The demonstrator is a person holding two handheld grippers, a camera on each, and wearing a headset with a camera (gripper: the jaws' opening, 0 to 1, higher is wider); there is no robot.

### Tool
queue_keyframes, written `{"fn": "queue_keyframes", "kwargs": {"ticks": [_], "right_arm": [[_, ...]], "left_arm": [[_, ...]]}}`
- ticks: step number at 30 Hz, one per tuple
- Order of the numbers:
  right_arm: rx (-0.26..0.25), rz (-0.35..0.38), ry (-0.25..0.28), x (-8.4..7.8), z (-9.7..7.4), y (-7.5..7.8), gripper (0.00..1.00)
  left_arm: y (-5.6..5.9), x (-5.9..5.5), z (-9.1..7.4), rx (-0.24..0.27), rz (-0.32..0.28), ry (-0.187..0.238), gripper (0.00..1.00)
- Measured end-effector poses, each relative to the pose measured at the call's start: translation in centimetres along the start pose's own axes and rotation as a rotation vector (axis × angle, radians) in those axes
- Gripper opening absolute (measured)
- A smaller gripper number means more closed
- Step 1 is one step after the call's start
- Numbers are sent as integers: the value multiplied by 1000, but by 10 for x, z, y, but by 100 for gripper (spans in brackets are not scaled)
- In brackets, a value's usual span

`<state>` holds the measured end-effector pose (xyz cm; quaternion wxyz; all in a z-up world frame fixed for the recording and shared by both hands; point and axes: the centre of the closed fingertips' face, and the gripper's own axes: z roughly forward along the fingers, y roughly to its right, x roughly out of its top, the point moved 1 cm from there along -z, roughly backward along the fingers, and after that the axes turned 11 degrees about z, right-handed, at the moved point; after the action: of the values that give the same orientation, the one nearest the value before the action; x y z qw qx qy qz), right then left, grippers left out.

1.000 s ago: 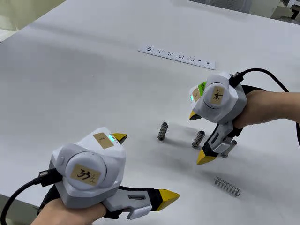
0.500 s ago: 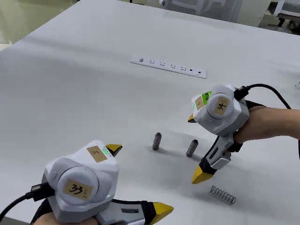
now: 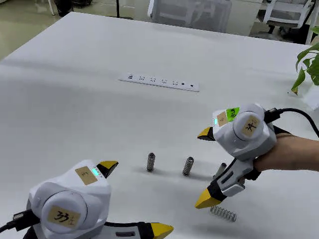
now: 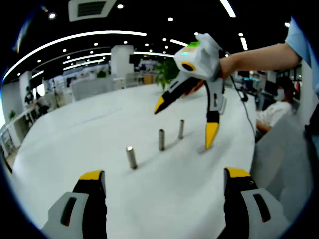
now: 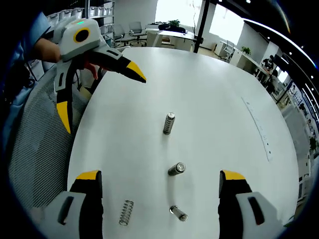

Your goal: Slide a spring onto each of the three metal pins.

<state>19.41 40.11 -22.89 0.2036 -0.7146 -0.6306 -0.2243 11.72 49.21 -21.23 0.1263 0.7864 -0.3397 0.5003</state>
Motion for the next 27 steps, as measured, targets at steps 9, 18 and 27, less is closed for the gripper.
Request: {"fn": "queue_keyframes", "kwargs": {"ticks": [9, 18, 27], "right_arm": [[-64, 82, 70, -29, -25, -7, 99], [-143, 204, 133, -62, -48, -9, 99], [-213, 300, 183, -88, -67, -18, 99]], "left_arm": [[3, 4, 4, -24, 27, 2, 100], [3, 7, 8, -43, 39, 1, 100], [8, 5, 12, -71, 55, -6, 100]]}}
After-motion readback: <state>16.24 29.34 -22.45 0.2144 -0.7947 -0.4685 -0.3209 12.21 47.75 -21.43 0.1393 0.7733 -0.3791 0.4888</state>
